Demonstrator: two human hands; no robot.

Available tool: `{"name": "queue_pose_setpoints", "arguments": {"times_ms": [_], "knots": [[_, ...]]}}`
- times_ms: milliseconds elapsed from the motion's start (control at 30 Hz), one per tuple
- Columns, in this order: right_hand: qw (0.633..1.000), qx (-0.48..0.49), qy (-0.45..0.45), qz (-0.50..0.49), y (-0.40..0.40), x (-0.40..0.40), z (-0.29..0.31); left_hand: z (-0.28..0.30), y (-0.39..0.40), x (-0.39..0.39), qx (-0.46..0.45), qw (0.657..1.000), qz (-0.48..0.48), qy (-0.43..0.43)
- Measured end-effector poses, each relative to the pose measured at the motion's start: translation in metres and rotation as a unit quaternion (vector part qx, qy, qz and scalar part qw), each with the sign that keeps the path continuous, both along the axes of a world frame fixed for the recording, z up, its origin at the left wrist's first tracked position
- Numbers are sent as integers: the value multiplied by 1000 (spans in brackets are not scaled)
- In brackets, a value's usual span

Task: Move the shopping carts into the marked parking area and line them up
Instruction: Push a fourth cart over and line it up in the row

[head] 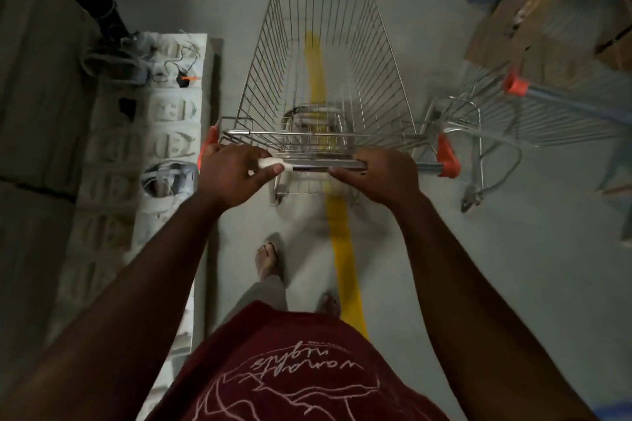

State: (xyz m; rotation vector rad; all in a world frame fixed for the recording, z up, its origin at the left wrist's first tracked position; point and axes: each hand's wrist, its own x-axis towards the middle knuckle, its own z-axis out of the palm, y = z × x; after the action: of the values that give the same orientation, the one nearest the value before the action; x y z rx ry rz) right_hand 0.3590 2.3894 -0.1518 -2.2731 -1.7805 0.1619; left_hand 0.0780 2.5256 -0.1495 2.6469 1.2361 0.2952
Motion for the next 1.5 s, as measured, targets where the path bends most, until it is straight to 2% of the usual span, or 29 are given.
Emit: {"name": "queue_pose_setpoints", "arguments": {"times_ms": [333,500,700,933,1067,1233,1500], "knots": [[995,93,14,31,-173,-72,-1,-4,-180,-77,12,1000,12,-9],[999,43,-12,7,-256,-113,-9,-9,-254,-121,21,1000,-9,16],[999,36,-20,-16,-365,-161,-16,-13,-357,-167,10,1000,-11,2],[998,57,-14,-9,-498,-203,-11,5,-493,-196,-20,997,2,79],[997,82,-1,-13,-562,-221,-12,9,-556,-204,-4,993,12,115],[995,98,5,-22,-645,-239,-15,2,-631,-224,36,997,-8,70],[993,101,10,-65,-789,-282,-13,1,-758,-257,38,997,-44,48]]}}
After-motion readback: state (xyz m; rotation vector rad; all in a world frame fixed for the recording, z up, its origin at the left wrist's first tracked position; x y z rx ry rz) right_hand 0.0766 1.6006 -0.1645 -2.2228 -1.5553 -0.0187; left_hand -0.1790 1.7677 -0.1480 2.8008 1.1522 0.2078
